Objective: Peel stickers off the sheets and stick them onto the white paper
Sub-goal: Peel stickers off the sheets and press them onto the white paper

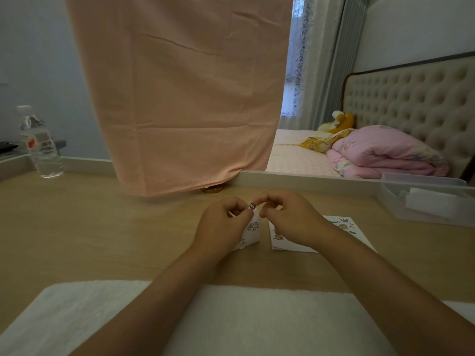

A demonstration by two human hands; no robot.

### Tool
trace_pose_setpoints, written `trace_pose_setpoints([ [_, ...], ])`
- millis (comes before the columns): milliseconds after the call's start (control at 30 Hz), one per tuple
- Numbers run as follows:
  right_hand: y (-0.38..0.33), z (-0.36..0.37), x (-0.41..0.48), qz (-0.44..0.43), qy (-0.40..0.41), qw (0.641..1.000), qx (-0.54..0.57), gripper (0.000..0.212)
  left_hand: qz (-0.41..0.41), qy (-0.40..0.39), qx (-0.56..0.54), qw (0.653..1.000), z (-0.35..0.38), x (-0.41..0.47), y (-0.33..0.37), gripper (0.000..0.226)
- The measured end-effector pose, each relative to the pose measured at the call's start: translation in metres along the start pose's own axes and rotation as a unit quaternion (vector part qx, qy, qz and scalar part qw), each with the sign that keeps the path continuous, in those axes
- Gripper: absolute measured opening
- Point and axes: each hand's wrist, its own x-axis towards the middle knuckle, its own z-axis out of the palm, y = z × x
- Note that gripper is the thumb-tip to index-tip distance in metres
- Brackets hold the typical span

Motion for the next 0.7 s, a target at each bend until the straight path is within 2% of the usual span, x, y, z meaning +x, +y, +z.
trace_pose_setpoints([
  [100,0.003,-0.006,0.000,-0.023,0.027,0.998,-0.043,0.037,0.006,0.005,-0.024,1.000,0.002,-0.003,0.006,0.022],
  [233,-0.001,-0.019,-0.006,0.001,0.020,0.998,0.054,0.013,0.008,-0.003,-0.048,0.999,0.006,-0.006,0.013,0.016],
  [333,0.000,-0.029,-0.012,-0.015,0.037,0.996,0.075,0.003,0.035,-0.025,-0.052,0.998,0.013,-0.007,0.018,0.016],
  [700,0.030,-0.069,-0.022,-0.037,0.077,0.996,0.012,0.012,0.044,-0.097,-0.007,0.994,0.051,-0.002,0.050,0.012],
])
